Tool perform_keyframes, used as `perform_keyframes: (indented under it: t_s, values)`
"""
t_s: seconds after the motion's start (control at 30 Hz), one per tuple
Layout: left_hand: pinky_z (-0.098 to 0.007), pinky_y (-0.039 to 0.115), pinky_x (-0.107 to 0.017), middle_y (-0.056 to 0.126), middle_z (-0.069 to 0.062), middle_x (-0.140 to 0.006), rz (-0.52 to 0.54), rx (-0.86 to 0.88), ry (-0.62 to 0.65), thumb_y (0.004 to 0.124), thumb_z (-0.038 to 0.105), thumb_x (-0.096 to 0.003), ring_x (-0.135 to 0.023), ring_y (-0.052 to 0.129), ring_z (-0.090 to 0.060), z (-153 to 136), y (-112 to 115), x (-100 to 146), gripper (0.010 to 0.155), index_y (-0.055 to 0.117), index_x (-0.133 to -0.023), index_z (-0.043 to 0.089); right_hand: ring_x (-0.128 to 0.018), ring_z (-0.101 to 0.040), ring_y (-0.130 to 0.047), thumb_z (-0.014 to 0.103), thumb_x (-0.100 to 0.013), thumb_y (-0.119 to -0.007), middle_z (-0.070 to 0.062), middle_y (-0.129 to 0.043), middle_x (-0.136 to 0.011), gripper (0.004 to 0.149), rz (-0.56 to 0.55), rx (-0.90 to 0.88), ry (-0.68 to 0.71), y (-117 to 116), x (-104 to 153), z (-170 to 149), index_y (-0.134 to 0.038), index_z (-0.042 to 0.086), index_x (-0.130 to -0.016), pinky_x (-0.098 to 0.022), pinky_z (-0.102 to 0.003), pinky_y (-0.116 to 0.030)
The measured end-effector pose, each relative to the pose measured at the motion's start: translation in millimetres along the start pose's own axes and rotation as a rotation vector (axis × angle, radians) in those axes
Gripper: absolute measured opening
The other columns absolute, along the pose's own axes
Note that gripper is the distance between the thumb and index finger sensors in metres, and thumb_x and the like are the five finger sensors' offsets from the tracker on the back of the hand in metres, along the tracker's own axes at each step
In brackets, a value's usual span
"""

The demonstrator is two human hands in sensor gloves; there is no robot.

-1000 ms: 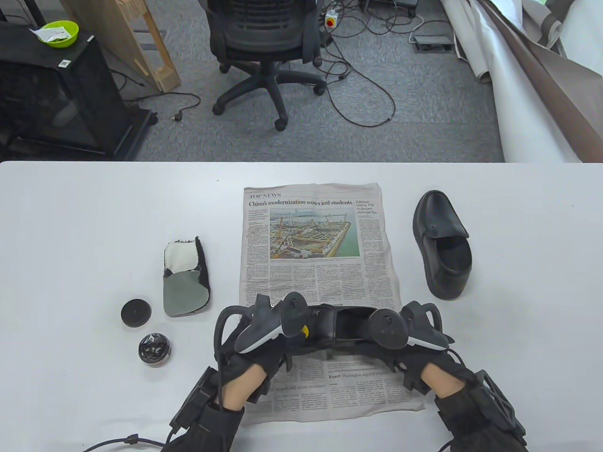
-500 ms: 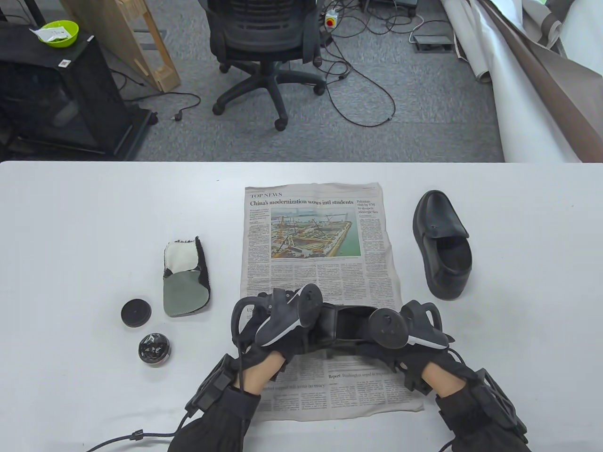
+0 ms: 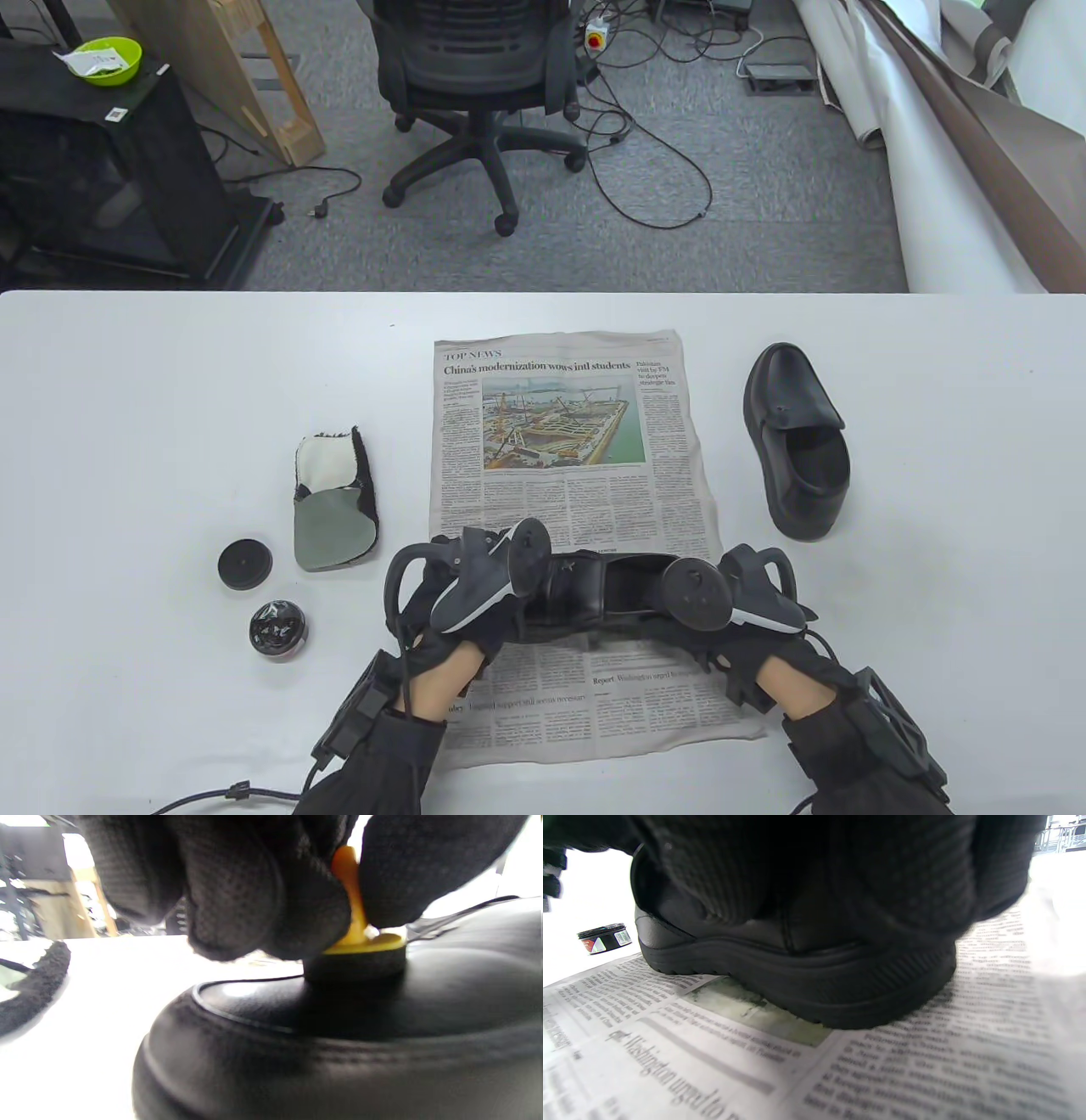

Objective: Dip and apply built-in sponge shoe polish on shoes

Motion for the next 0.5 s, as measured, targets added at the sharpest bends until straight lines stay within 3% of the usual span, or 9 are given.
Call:
perform_keyframes:
  t_s: [0.27, 0.5]
  values:
    - [-0.045, 0.086, -0.056, 0.108, 0.002, -0.06, -0.064, -0.005, 0.147, 0.095, 0.052, -0.0385, -0.048, 0.107, -0.015, 26, -6, 21, 0.049, 0.089, -0.079, 0.025, -0.02, -0.009, -0.1, 0.052, -0.034, -0.085, 0.001, -0.09, -0.058, 0.042, -0.003, 0.006, -0.006, 0, 0, 1, -0.094, 0.027, -0.066, -0.048, -0.041, -0.087]
    - [-0.045, 0.086, -0.055, 0.108, 0.002, -0.059, 0.088, 0.056, 0.152, 0.093, 0.052, -0.0396, -0.048, 0.107, -0.015, 40, -5, 23, 0.048, 0.089, -0.079, 0.024, -0.02, -0.009, -0.1, 0.052, -0.034, -0.085, 0.001, -0.09, -0.058, 0.041, -0.001, 0.002, 0.008, 0, 0, 1, -0.094, 0.028, -0.067, -0.048, -0.041, -0.087]
Point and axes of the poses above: the tracker on the back of each hand, its own z axis roughly to the thumb side, its own x axis roughly from the fingertips to the wrist, y = z × x, the point moved 1 cm from there along -x, roughly from the wrist to the fingertips
